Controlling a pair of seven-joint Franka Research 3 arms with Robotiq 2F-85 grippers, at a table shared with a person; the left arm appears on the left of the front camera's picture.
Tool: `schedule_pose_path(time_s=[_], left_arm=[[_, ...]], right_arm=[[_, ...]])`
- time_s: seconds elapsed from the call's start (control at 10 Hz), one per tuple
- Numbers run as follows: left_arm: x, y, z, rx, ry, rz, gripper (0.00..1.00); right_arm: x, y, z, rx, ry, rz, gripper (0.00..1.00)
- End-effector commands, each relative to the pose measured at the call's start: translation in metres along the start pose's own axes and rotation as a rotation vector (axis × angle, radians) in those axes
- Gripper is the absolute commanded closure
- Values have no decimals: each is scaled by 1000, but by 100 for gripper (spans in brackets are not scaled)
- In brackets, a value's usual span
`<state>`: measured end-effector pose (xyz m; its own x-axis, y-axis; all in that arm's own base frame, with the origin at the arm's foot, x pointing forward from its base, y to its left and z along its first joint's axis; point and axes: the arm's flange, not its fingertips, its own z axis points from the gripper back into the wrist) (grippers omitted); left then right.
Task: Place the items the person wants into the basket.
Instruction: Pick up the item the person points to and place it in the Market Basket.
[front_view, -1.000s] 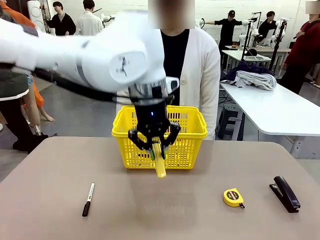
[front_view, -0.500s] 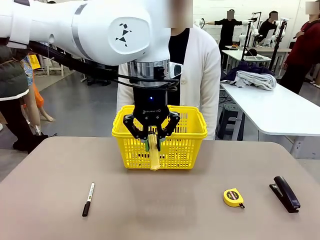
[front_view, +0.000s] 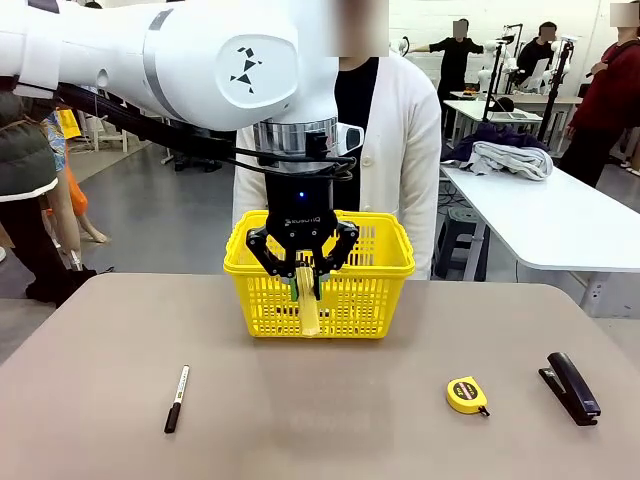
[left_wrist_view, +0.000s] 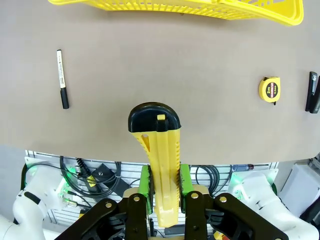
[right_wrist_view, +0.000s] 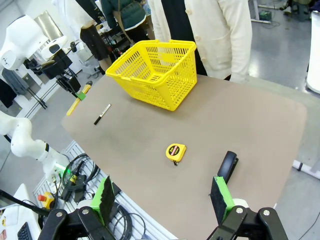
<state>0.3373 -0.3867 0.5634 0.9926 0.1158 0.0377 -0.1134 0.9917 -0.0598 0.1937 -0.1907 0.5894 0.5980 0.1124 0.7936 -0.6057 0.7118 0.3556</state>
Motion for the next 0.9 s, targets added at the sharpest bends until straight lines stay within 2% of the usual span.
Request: schedule_pose_path(time_s=[0.0,0.1,0.2,0.3,0.4,0.6,0.8], left_arm=[[-1,0,0,-17,6,1,93],[0,0,0,0,0,0,74],[16,5,28,-16,-28,-111,74],[36,5,49,25,56,-332,74],[62,5,64,26,142,-468,74],[107,0,70,171,342,-762,74],[139,-2,69,241,375,-916,74]], right_arm=[[0,0,-2,20,-16,11,0],[0,0,-2,20,-16,11,0],[0,0,-2,20,-16,11,0],[0,0,-2,20,-16,11,0],[0,0,-2,20,-16,11,0],[0,0,-2,20,-16,11,0],[0,0,-2,20,-16,11,0]])
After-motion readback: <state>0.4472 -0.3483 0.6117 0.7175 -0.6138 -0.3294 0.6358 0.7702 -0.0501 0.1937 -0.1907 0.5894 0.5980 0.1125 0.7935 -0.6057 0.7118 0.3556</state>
